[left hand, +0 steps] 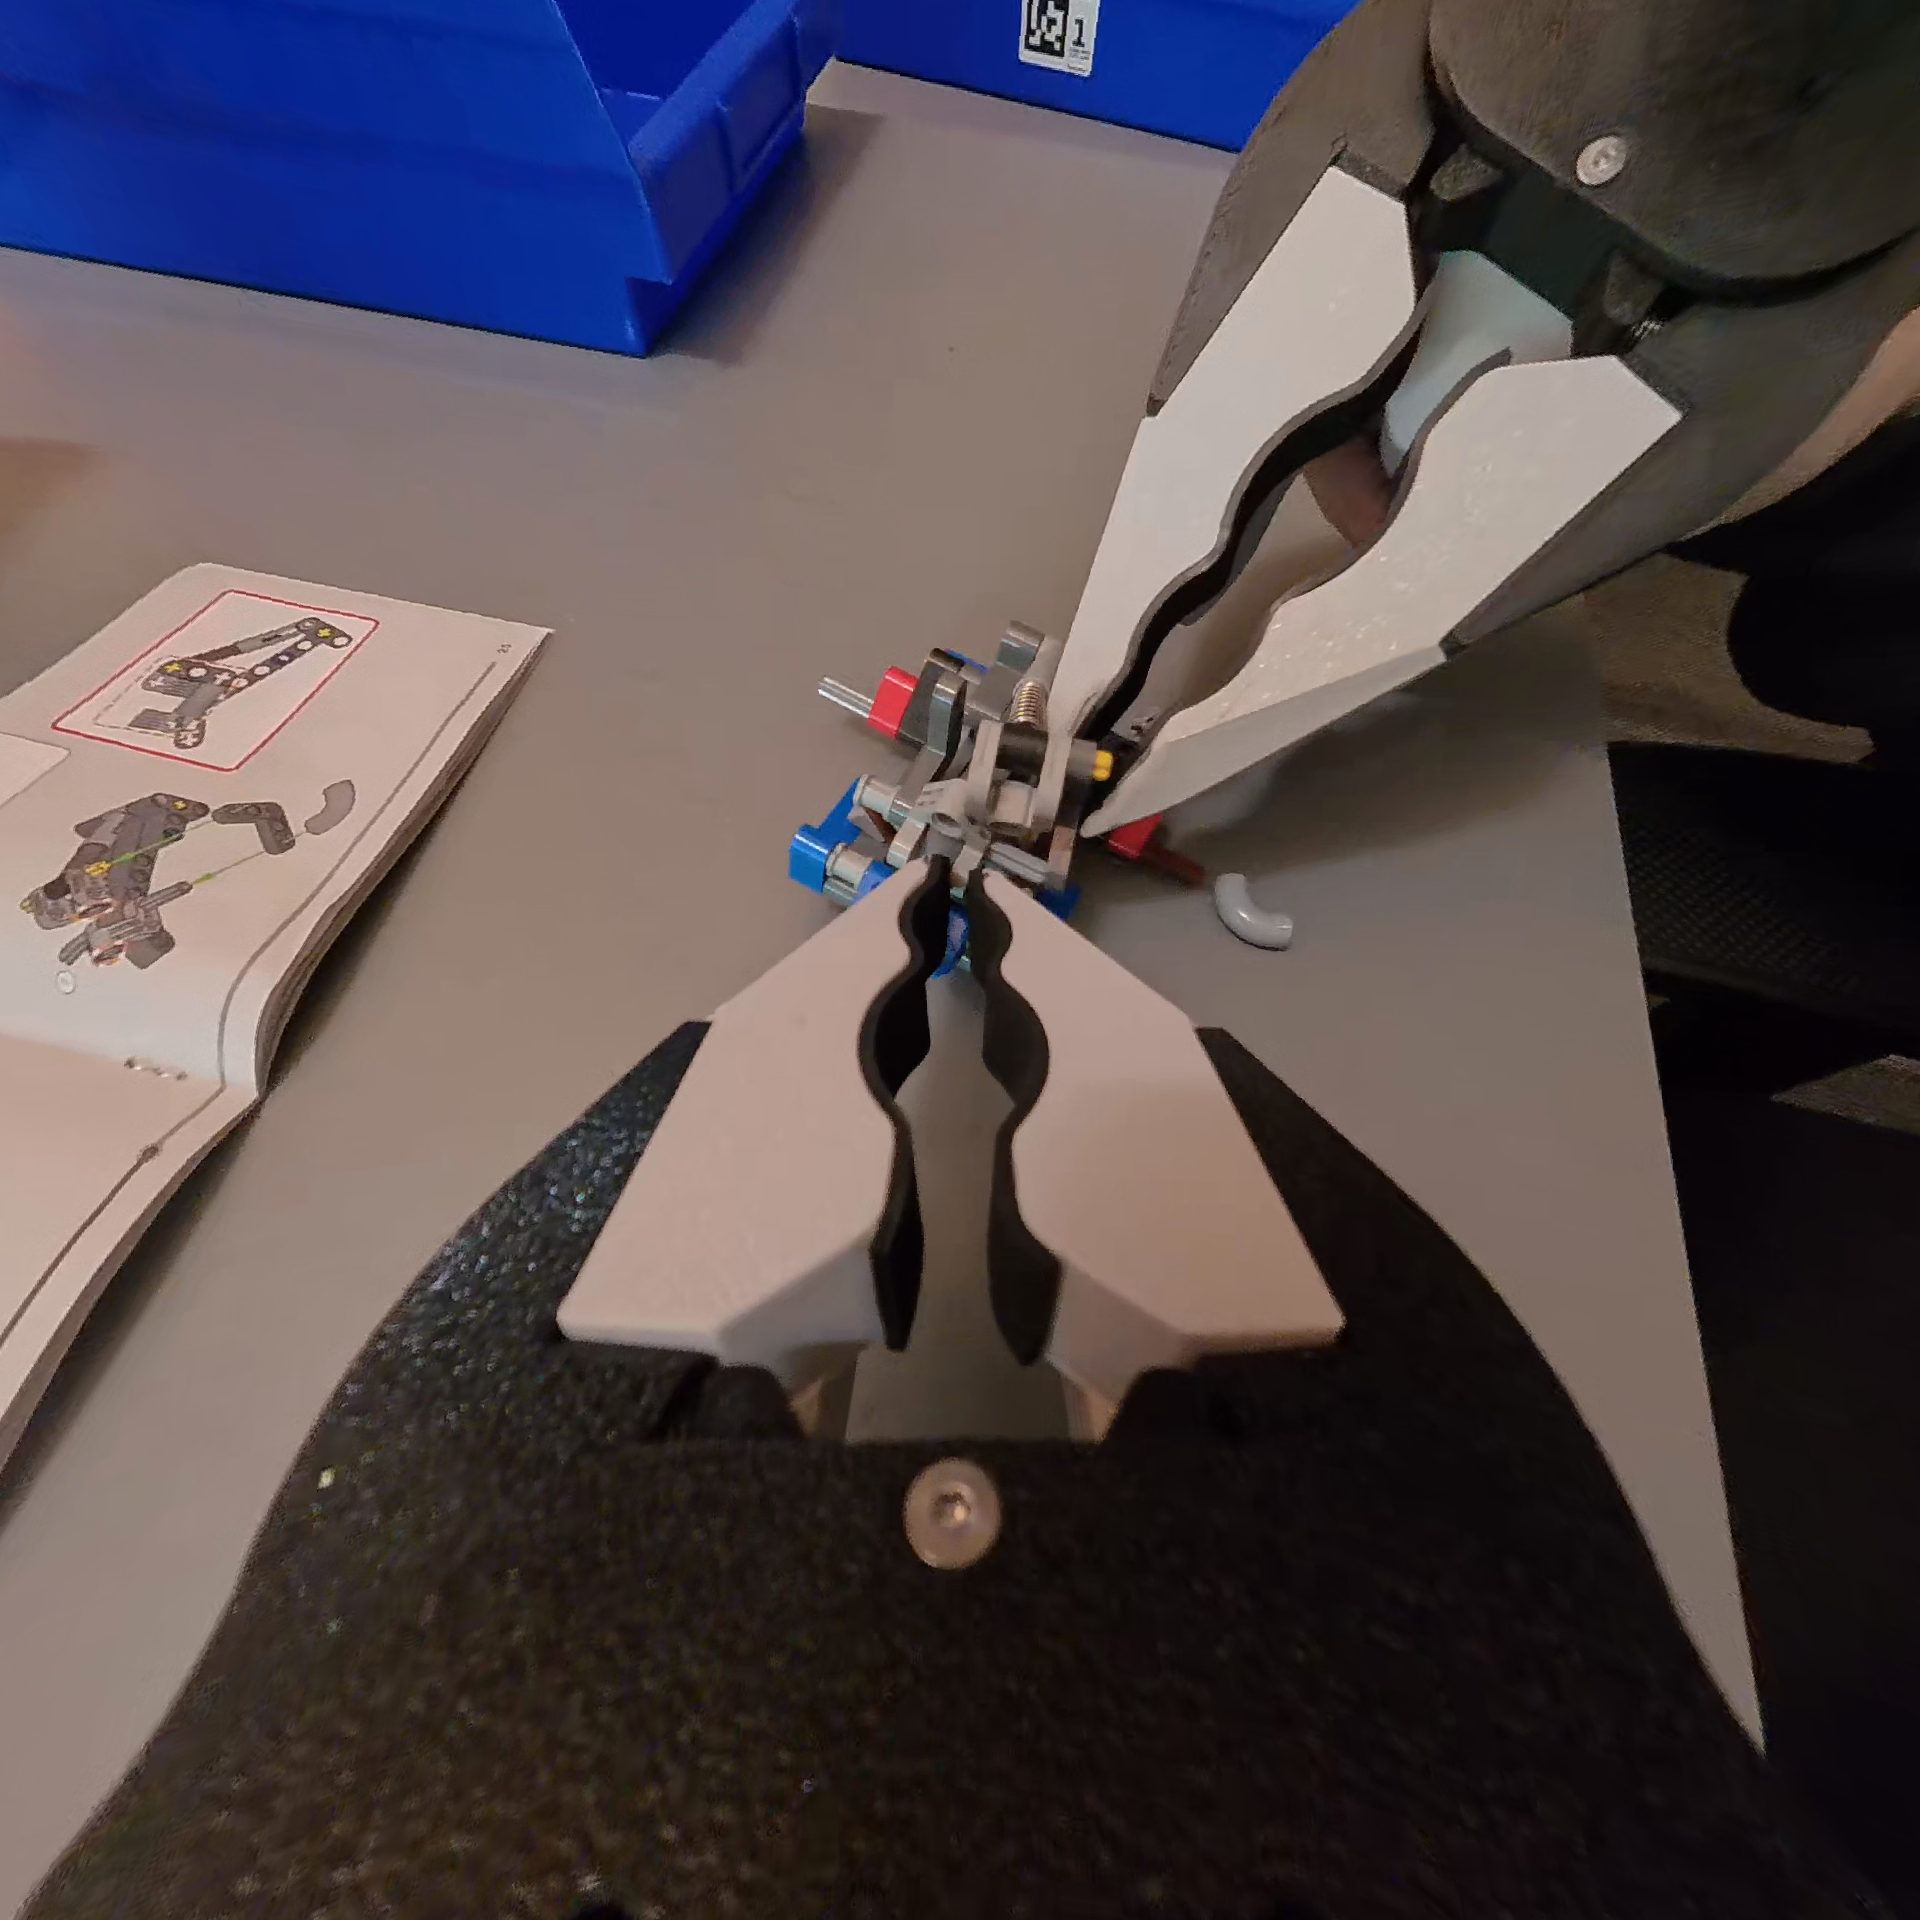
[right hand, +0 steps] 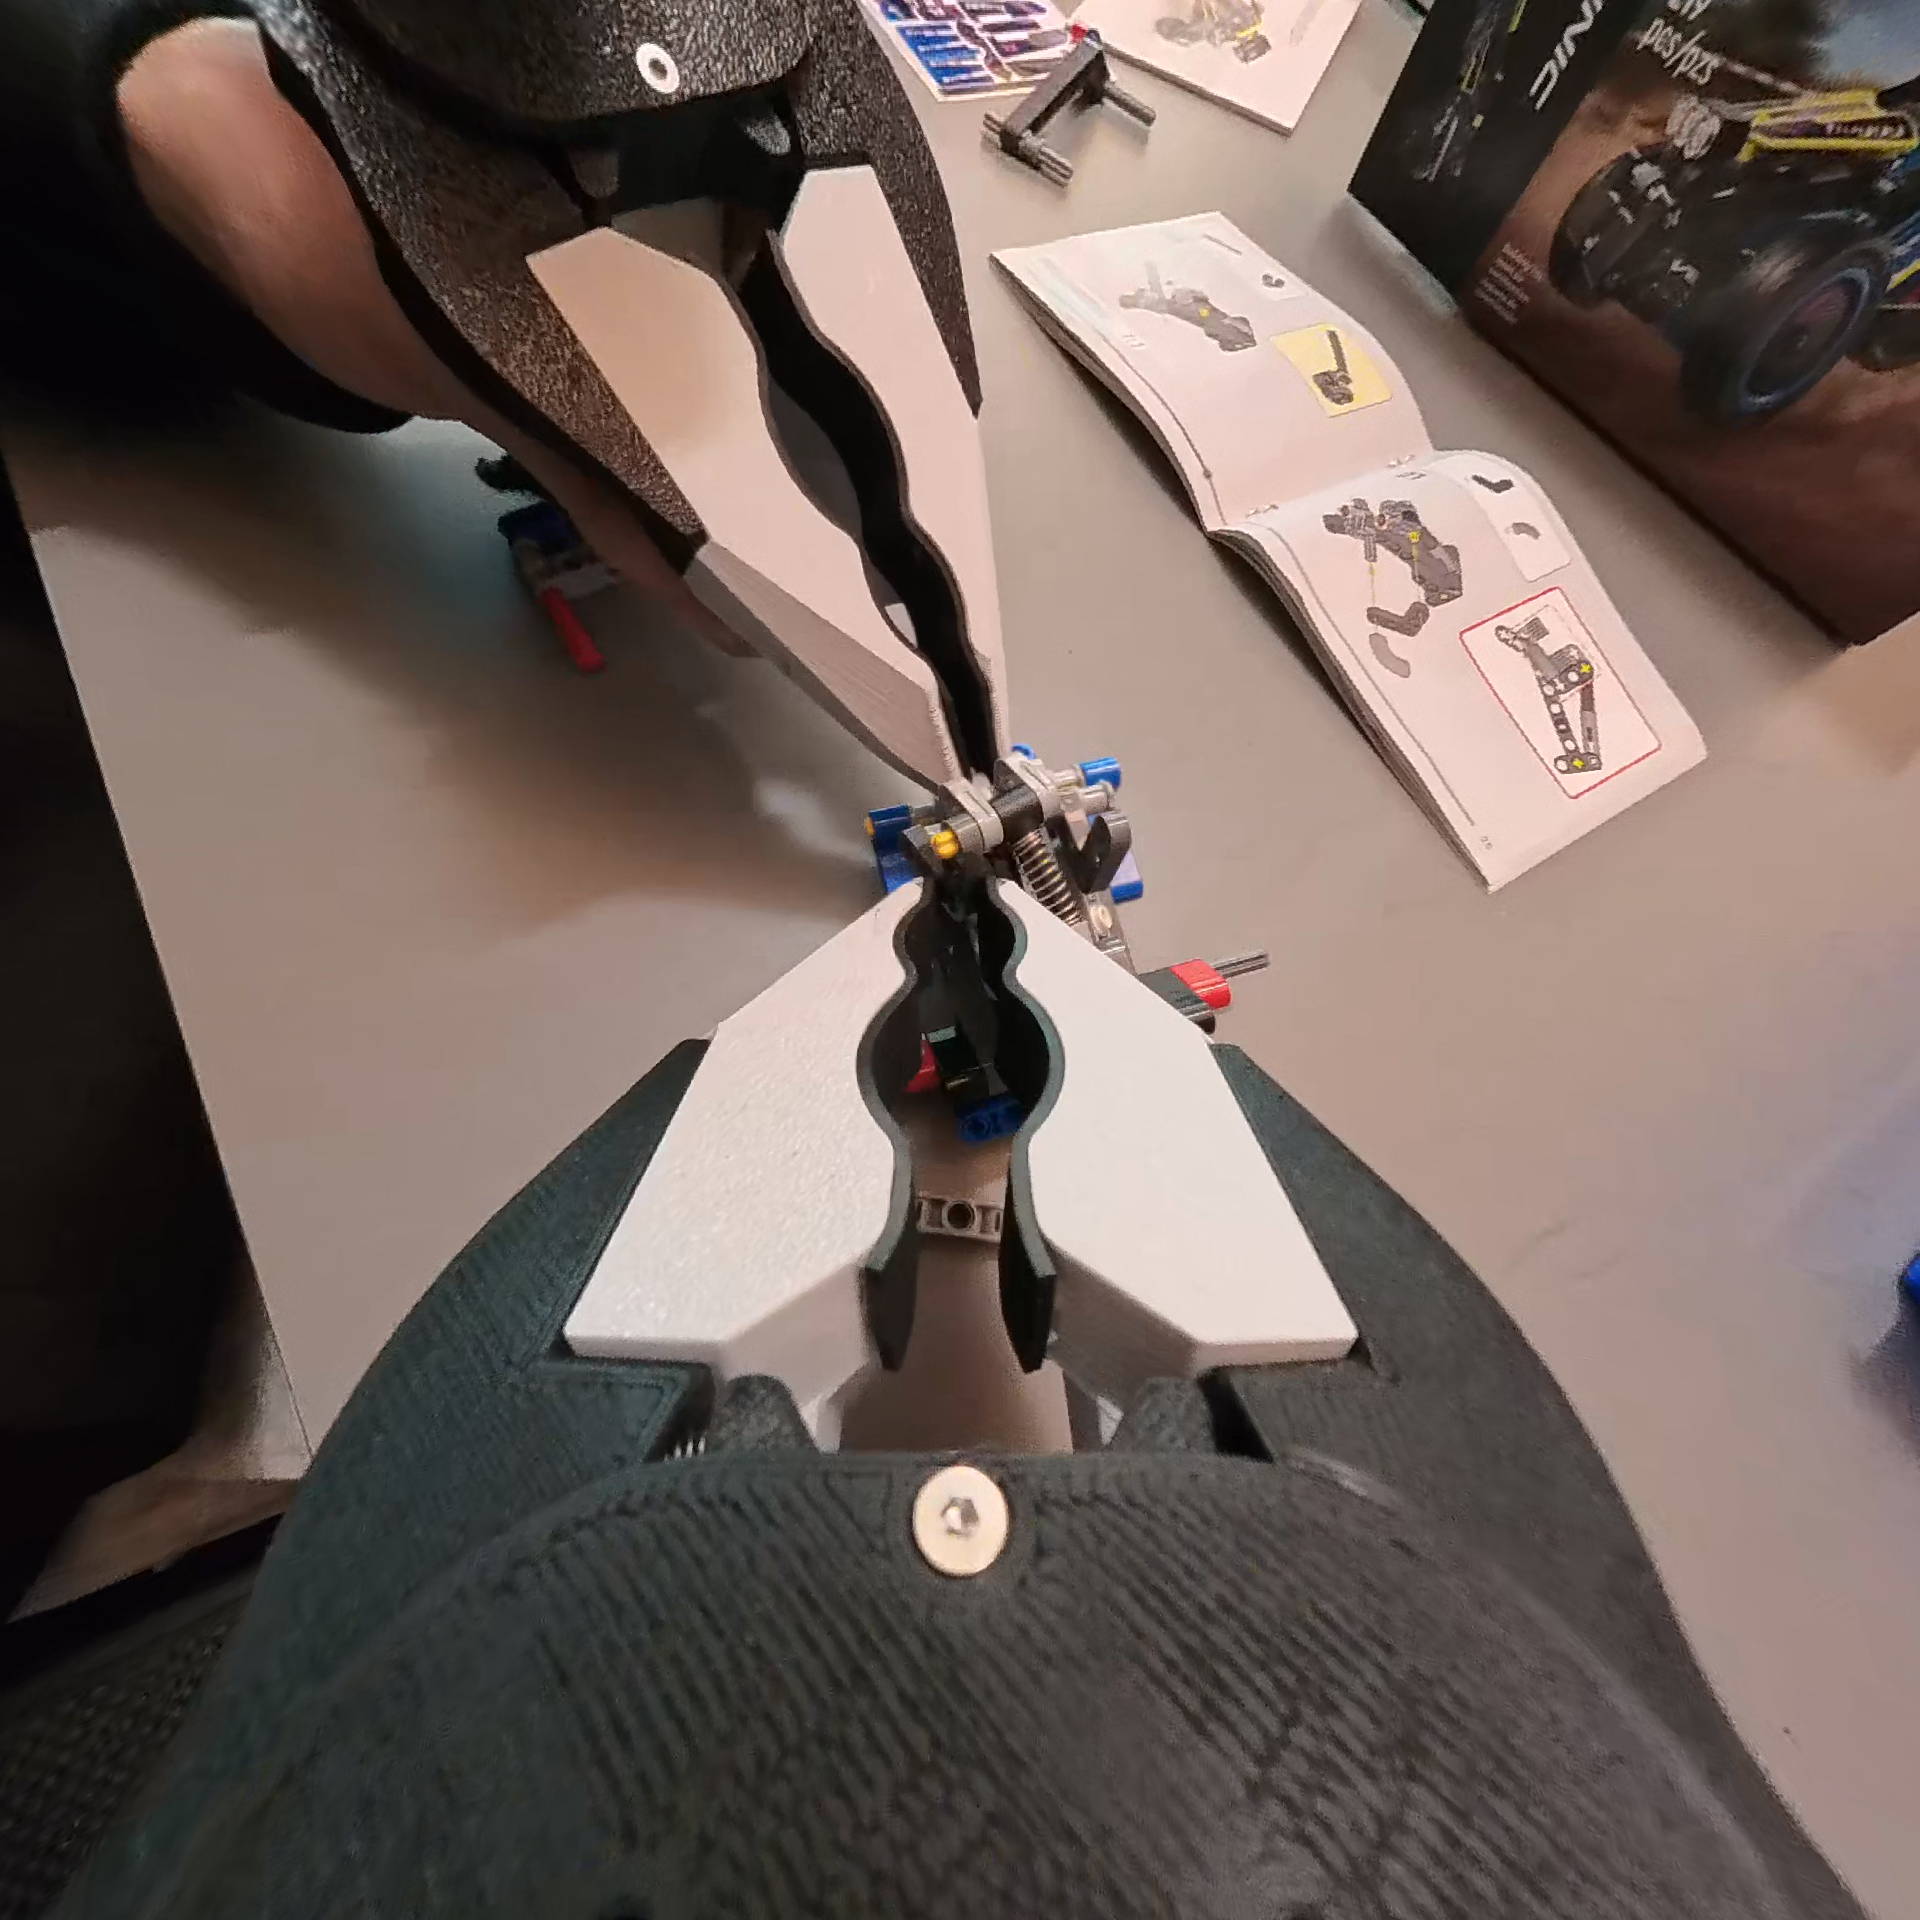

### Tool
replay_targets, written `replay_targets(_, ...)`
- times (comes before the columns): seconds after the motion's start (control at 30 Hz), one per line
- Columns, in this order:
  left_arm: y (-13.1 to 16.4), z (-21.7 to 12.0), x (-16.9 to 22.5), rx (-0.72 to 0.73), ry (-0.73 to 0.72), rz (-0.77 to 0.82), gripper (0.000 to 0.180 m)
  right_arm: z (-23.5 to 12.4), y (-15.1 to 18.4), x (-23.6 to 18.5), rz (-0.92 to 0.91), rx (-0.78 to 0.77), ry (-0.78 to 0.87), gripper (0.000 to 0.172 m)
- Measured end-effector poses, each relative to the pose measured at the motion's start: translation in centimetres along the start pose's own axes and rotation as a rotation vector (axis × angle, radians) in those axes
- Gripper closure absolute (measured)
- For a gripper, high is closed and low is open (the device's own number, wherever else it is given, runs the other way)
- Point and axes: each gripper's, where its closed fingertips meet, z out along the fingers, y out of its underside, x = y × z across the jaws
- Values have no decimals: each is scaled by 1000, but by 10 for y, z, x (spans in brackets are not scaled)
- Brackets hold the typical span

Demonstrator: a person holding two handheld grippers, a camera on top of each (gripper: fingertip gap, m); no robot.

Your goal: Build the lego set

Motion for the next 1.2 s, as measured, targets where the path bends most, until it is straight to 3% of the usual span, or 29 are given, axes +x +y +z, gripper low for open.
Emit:
replay_targets(0.43, 4, 1, -2, -22, 21, -58, 180, 5, 0, 4, 11, 42, 111, 166)
replay_targets(0.73, 4, 2, -2, -22, -4, -5, 180, -2, 1, 12, 6, 30, 169, 160)
replay_targets(0.9, 3, 2, -3, -21, -15, -4, 180, -14, -27, 18, -29, 77, 244, 152)
replay_targets(1.07, 3, 2, -3, -20, -31, 2, 180, 0, -18, 20, -53, -67, 305, 145)
replay_targets(1.2, 3, 3, -3, -22, -38, 11, 180, 5, -14, 19, -67, -97, 313, 150)
